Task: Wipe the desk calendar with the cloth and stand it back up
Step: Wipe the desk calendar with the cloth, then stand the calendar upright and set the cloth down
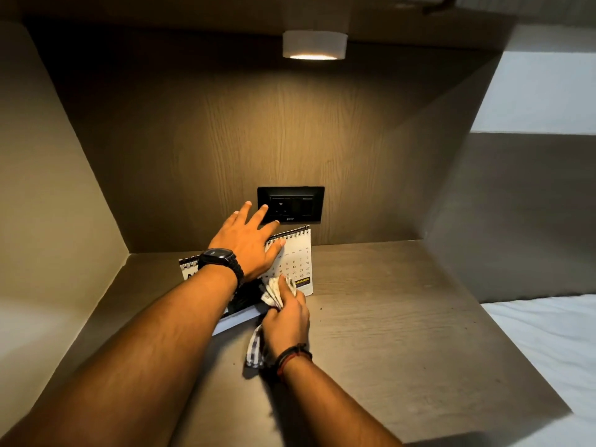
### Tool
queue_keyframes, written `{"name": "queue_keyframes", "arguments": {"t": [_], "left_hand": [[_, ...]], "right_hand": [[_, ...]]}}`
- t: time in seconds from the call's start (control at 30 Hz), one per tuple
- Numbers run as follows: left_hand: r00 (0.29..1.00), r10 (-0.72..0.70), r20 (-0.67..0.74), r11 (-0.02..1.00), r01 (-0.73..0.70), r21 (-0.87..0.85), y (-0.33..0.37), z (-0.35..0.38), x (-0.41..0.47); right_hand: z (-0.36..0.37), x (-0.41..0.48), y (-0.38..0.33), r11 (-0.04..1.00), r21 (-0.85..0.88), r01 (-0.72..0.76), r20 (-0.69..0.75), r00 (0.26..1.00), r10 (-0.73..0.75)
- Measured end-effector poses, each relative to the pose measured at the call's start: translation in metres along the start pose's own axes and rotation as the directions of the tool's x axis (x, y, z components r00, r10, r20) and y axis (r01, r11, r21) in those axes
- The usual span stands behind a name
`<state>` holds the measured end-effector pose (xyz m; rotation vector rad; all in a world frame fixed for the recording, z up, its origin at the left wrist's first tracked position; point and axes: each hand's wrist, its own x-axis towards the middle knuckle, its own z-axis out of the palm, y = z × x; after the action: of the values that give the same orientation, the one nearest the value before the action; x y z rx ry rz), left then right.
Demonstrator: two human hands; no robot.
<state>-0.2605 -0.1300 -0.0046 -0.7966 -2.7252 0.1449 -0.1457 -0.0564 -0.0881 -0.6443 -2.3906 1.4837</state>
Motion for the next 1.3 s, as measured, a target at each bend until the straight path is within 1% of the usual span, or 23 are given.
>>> {"name": "queue_keyframes", "arguments": {"t": [0.17,0.23,0.27,0.33,0.4,0.43,0.5,0.6,0.7,0.77,0.83,0.93,1.03,1.2,1.3], "left_hand": [[1.0,-0.022,-0.014,0.997,0.022,0.067,0.003,-0.011,-0.006],[0.998,-0.033,-0.062,0.992,0.04,0.118,0.006,-0.019,-0.01],[0.994,-0.035,-0.099,0.991,0.048,0.126,0.01,-0.023,-0.012],[0.985,-0.018,-0.173,0.997,0.03,0.07,0.026,-0.031,-0.017],[0.973,0.03,-0.229,0.998,-0.042,-0.049,0.052,-0.033,-0.024],[0.971,0.056,-0.233,0.991,-0.082,-0.106,0.071,-0.03,-0.029],[0.982,0.11,-0.154,0.971,-0.139,-0.195,0.112,-0.019,-0.04],[0.988,0.15,0.025,0.94,-0.135,-0.314,0.175,0.008,-0.056],[0.971,0.16,0.178,0.937,-0.092,-0.336,0.224,0.035,-0.065],[0.962,0.131,0.241,0.94,-0.044,-0.337,0.24,0.048,-0.069],[0.958,0.1,0.268,0.943,-0.006,-0.332,0.247,0.059,-0.072],[0.957,0.083,0.277,0.944,0.014,-0.331,0.248,0.07,-0.077],[0.967,0.058,0.247,0.94,0.031,-0.339,0.25,0.075,-0.081],[0.969,0.045,0.244,0.934,0.046,-0.354,0.252,0.077,-0.083],[0.975,0.007,0.222,0.928,0.076,-0.365,0.239,0.075,-0.089]], "right_hand": [[-0.069,0.023,0.022,0.998,-0.062,0.021,-0.097,0.995,-0.027],[-0.103,0.032,0.035,0.99,-0.133,0.037,-0.139,0.989,-0.055],[-0.121,0.036,0.042,0.979,-0.199,0.049,-0.16,0.984,-0.082],[-0.155,0.041,0.057,0.936,-0.346,0.07,-0.181,0.973,-0.139],[-0.186,0.044,0.073,0.875,-0.481,0.053,-0.167,0.974,-0.15],[-0.2,0.044,0.081,0.838,-0.545,0.035,-0.158,0.977,-0.144],[-0.223,0.043,0.096,0.771,-0.637,0.005,-0.142,0.982,-0.123],[-0.244,0.04,0.114,0.726,-0.688,0.005,-0.112,0.987,-0.112],[-0.254,0.038,0.127,0.692,-0.722,0.008,-0.074,0.993,-0.088],[-0.254,0.036,0.135,0.686,-0.727,0.028,-0.012,0.998,-0.054],[-0.252,0.033,0.141,0.689,-0.721,0.066,0.048,0.998,-0.046],[-0.246,0.03,0.148,0.678,-0.724,0.124,0.071,0.992,-0.106],[-0.242,0.03,0.154,0.664,-0.735,0.136,0.058,0.989,-0.138],[-0.238,0.031,0.158,0.63,-0.767,0.119,0.038,0.989,-0.141],[-0.234,0.03,0.147,0.595,-0.799,0.09,-0.034,0.98,-0.194]]}}
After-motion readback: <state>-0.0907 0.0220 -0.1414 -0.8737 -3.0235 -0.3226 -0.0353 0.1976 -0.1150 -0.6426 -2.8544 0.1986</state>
